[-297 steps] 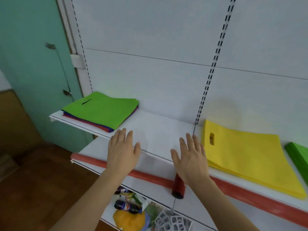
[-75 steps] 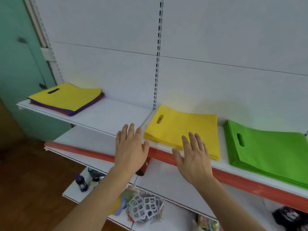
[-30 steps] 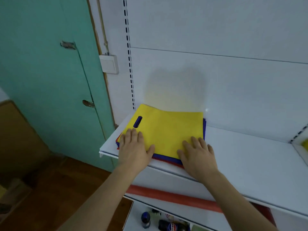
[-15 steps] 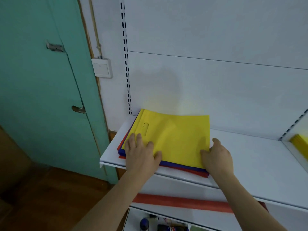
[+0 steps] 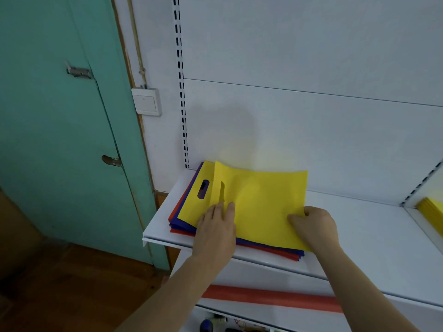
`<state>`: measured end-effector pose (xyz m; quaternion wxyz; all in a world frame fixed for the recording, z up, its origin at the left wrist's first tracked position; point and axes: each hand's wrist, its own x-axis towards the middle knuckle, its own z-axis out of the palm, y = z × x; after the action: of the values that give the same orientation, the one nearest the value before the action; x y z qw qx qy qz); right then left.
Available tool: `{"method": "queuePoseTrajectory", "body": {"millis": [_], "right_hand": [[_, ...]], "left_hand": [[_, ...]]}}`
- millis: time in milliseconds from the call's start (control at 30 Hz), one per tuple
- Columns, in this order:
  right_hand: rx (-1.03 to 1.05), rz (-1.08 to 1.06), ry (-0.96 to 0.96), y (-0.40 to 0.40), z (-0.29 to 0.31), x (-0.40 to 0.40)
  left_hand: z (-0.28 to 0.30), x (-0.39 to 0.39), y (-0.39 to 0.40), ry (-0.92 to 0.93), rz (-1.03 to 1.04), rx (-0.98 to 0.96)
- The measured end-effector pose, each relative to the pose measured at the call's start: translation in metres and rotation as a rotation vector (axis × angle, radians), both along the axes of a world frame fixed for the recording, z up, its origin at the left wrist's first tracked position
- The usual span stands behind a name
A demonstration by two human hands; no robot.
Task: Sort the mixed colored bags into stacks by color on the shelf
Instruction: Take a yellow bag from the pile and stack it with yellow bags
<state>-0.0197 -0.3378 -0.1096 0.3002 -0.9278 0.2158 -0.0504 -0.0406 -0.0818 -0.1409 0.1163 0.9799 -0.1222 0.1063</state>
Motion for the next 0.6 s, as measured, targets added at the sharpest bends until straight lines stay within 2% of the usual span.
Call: {"method": "queuePoseTrajectory", "body": {"millis": [167, 300, 467, 600], "right_hand": [[-0.122, -0.023, -0.288, -0.012, 0.0, -0.008], [-0.146, -0.038, -0.351, -0.021, -0.004, -0.019], [-0.144, -0.073, -0.201, -0.037, -0.02, -0.027], [0.02, -0.042, -0.057, -0.05, -0.017, -0.022]], "left_hand": [[0.0, 0.0, 0.013, -0.044, 0.11, 0.035], [-0.005, -0.004, 0.013, -0.014, 0.131, 0.034], [-0.002, -0.002, 0.005, 0.068, 0.167, 0.099], [0.002, 0.0, -0.001, 0.035, 0.068, 0.076]]}}
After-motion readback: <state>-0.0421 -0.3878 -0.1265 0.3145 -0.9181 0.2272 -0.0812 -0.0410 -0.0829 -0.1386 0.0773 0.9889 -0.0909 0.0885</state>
